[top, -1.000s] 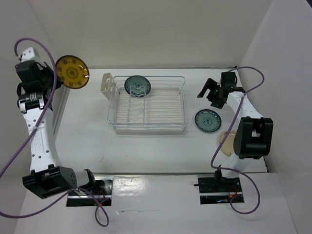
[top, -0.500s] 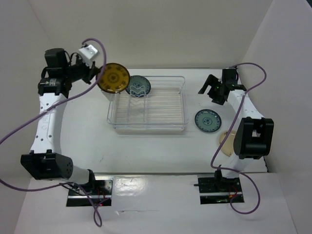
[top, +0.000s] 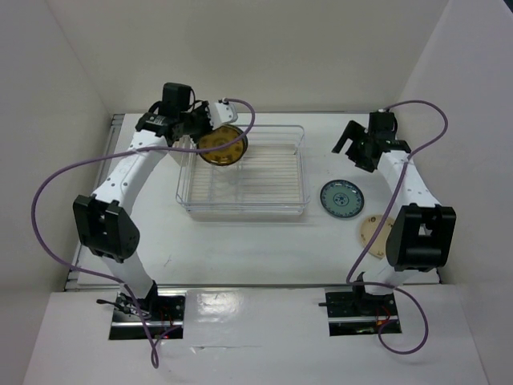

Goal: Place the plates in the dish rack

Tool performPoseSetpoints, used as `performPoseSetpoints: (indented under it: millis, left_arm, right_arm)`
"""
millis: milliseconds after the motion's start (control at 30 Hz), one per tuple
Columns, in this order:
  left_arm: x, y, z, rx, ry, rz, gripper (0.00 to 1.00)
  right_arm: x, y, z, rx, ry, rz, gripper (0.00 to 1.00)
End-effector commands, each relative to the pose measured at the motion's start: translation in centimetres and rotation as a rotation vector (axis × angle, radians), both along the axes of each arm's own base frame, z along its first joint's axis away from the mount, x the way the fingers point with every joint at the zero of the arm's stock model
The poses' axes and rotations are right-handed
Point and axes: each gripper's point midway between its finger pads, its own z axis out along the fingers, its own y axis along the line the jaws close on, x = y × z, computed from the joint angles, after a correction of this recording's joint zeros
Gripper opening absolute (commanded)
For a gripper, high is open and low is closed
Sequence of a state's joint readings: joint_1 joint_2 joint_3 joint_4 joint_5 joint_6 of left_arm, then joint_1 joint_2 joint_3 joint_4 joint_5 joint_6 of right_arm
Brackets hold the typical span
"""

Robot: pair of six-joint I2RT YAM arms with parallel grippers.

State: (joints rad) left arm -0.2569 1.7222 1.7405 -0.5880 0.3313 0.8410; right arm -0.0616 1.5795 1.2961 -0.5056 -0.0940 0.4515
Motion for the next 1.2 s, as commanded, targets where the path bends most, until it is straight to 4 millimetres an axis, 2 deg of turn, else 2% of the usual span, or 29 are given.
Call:
performPoseSetpoints:
  millis: [0, 167, 300, 400, 500, 567, 600, 733, 1000, 1033, 1100, 1133, 1167]
  left_arm:
    - [2.6, 0.2, 2.2, 0.038, -0.153, 0.019, 0.00]
    - [4.0, 0.2, 5.0, 0.049, -0.272, 0.021, 0.00]
    - [5.0, 0.6, 5.4, 0.079, -0.327, 0.031, 0.00]
    - [5.1, -0.3, 5.0, 0.052, -0.317, -0.002, 0.00]
    - [5.6, -0.4, 3.1, 0.051, -0.288, 0.001, 0.00]
    - [5.7, -0.5, 3.1, 0.048, -0.300, 0.001, 0.00]
    - [5.8, -0.5, 2.0, 0.054, -0.278, 0.000, 0.00]
    - [5.6, -1.0, 1.5, 0.035, -0.262, -0.021, 0.00]
    - [5.1, -1.0, -2.3, 0.047, -0.193, -0.032, 0.00]
    - [5.0, -1.0, -3.5, 0.047, -0.166, -0.029, 0.00]
    - [4.8, -1.7, -3.8, 0.045, -0.169, -0.041, 0.00]
    - [4.5, -2.2, -5.2, 0.060, -0.143, -0.045, 0.00]
    - [4.4, -2.0, -5.6, 0.075, -0.140, -0.042, 0.00]
  right_arm:
    - [-1.4, -0.3, 0.2, -0.018, 0.014, -0.011, 1.00]
    - [-1.8, -0.3, -0.6, -0.004, 0.034, -0.024, 1.00]
    - [-2.0, -0.2, -1.0, -0.004, 0.044, -0.024, 1.00]
    - [-2.0, -0.1, -1.0, 0.003, 0.043, -0.018, 1.00]
    - [-2.0, 0.0, -0.9, 0.009, 0.044, -0.024, 1.00]
    - [-2.0, 0.0, -0.9, 0.009, 0.044, -0.024, 1.00]
    - [-1.9, -0.2, -1.0, 0.002, 0.044, -0.030, 1.00]
    - [-1.9, -0.2, -1.0, 0.002, 0.044, -0.031, 1.00]
    - [-1.9, -0.2, -1.3, 0.003, 0.053, -0.031, 1.00]
    - [-1.9, -0.2, -1.3, 0.003, 0.053, -0.031, 1.00]
    - [-1.9, -0.3, -1.3, -0.006, 0.053, -0.022, 1.00]
    - [-1.9, -0.6, -1.7, -0.024, 0.062, -0.026, 1.00]
    - [-1.9, -0.9, -2.1, -0.047, 0.078, -0.025, 1.00]
